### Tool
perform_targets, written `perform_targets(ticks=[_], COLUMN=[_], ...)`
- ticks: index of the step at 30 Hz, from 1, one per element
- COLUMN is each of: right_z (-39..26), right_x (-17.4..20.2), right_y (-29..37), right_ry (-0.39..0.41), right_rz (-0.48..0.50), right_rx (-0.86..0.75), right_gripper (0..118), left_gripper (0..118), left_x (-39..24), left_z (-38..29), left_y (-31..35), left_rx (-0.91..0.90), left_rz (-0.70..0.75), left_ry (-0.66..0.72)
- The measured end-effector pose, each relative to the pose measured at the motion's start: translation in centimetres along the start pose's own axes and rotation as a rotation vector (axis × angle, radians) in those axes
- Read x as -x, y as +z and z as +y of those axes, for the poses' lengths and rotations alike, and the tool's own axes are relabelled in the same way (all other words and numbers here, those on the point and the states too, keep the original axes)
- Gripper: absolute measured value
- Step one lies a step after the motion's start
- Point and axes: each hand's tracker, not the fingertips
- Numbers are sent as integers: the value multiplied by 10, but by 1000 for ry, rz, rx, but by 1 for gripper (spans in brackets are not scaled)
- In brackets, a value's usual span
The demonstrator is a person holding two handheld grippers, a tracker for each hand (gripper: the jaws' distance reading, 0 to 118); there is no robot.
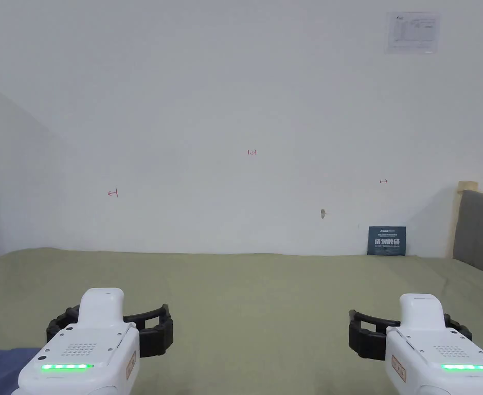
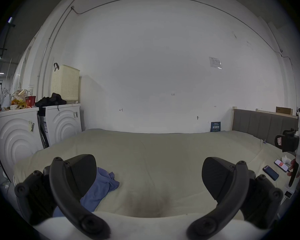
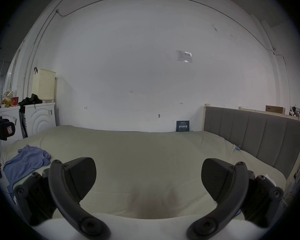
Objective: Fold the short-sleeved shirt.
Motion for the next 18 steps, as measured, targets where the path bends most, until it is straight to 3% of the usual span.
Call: perform_targets(ticks=[18], right_z=[1], right_x=[0], right_y=[0], right_ry=[11], right_rz=[1], right_rx=[-3], right_gripper=[118], left_gripper=[118], left_x=[-1], left_z=[2], left_y=[0], left_rx=[-16], left_rz=[-4], left_ry=[5])
